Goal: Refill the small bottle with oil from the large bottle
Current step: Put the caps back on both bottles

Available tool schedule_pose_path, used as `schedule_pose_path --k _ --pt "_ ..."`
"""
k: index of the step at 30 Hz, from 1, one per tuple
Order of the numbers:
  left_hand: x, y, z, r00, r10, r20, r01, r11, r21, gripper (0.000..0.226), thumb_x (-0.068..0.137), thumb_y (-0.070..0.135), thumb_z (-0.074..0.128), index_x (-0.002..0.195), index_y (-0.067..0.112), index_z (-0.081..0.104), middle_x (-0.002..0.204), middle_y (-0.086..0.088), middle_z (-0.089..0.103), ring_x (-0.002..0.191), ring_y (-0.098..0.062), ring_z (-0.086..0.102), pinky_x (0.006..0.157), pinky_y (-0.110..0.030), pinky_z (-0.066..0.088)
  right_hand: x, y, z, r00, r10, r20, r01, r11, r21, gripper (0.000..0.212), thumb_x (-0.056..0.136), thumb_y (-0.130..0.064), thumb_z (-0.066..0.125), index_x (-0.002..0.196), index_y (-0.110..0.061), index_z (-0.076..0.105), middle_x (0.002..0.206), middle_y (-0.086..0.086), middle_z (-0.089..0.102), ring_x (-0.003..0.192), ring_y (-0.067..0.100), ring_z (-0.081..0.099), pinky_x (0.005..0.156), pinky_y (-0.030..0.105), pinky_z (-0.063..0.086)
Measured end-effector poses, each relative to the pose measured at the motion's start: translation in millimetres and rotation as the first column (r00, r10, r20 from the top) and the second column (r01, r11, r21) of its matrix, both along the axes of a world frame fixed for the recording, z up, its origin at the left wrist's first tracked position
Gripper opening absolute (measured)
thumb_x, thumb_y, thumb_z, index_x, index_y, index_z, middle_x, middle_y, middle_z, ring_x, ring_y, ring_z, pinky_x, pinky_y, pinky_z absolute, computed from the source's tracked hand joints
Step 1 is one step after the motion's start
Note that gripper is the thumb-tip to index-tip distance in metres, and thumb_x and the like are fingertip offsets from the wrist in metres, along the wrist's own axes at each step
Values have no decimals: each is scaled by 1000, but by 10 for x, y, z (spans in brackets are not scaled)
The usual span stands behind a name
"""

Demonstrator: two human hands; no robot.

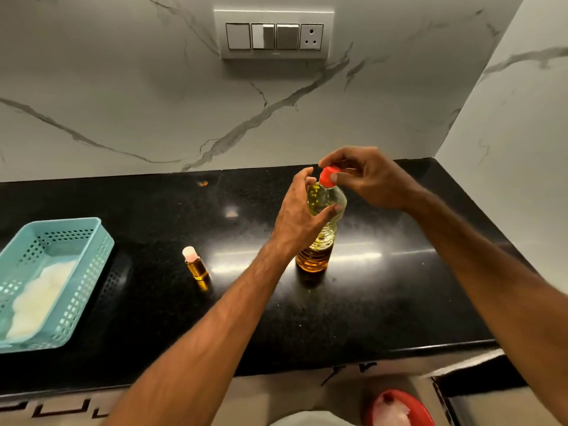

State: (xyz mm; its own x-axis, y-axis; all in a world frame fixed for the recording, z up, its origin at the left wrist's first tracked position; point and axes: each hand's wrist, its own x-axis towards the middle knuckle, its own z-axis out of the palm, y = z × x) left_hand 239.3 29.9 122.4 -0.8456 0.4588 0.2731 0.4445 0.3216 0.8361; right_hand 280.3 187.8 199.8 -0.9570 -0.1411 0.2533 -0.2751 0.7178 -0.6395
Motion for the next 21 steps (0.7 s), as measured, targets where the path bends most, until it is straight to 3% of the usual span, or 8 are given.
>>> schedule_pose_path --k 7,14,17,21 --pt "-44 -10 -30 1000 4 11 -4 1000 15 90 74 40 79 143 21 25 134 -4 53 122 -20 54 100 -44 49 -56 -24 120 999 40 3 -40 979 199 29 89 -14 66 118 -9 64 113 8 66 104 17 63 92 27 53" --pt "-37 5 -38 1000 16 2 -16 1000 11 91 74 36 80 144 19 24 134 -4 53 124 -19 52 104 -41 46 -136 -45 285 999 49 17 -51 902 429 30 91 -22 66 119 -11 66 112 6 68 95 13 61 75 13 43" --pt "-37 6 -34 1000 23 -5 -23 1000 7 92 74 36 80 145 18 24 134 -3 53 124 -17 51 104 -37 45 -162 -42 321 997 53 51 -71 876 478 29 93 -21 63 121 -11 66 113 5 67 93 10 57 76 20 43" --pt "-27 20 -36 999 35 -7 -35 999 1 92 75 35 80 145 17 24 135 -5 51 125 -18 49 103 -31 43 -198 -82 271 1000 -23 -7 23 824 566 28 93 -31 61 108 -8 66 98 10 67 83 18 58 70 26 45"
